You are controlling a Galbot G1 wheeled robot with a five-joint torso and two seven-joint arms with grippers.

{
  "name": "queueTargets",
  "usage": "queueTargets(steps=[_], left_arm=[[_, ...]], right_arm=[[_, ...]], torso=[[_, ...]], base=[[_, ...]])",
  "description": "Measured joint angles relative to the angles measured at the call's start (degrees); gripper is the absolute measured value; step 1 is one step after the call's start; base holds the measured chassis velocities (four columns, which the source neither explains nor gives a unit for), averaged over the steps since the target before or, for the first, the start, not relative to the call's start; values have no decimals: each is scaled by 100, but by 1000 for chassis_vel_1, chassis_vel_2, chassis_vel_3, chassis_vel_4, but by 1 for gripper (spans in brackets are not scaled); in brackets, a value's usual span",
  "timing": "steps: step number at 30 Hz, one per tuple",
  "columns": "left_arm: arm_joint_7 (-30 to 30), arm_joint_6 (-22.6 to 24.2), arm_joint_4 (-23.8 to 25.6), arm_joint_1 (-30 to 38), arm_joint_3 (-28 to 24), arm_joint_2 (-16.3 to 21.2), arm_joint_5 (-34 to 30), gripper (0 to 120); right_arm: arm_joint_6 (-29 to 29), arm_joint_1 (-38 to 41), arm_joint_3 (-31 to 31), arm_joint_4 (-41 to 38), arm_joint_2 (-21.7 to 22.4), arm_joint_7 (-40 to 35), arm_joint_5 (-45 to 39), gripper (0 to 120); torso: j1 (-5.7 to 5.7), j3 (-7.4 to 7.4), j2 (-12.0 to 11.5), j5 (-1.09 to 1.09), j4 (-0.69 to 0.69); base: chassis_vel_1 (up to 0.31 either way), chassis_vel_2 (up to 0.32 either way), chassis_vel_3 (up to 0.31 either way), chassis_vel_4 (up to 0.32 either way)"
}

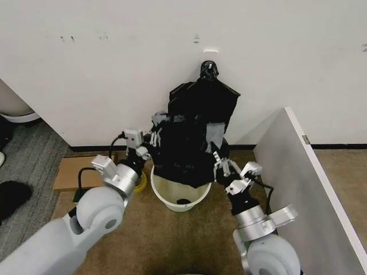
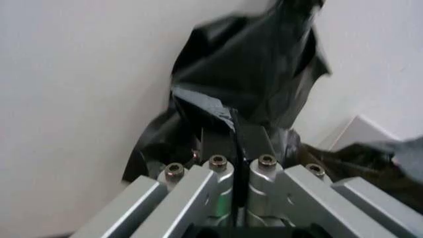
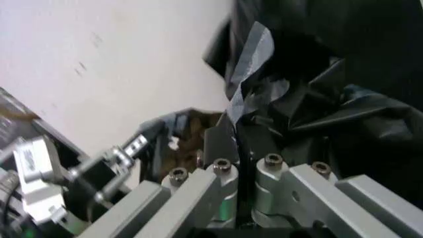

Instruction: Place the garbage bag over the trash bin.

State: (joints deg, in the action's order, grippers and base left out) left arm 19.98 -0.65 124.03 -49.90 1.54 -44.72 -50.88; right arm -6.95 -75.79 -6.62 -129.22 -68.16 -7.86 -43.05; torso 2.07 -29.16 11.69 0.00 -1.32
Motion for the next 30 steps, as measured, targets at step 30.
queueTargets(steps=[30], left_arm=[[105, -287, -119, -1989, 521, 14, 923, 0]], right_arm=[[-110, -798, 276, 720, -828, -651, 761, 0]], torso=[[0, 1, 1, -1, 1]], base=[[0, 0, 0, 0]])
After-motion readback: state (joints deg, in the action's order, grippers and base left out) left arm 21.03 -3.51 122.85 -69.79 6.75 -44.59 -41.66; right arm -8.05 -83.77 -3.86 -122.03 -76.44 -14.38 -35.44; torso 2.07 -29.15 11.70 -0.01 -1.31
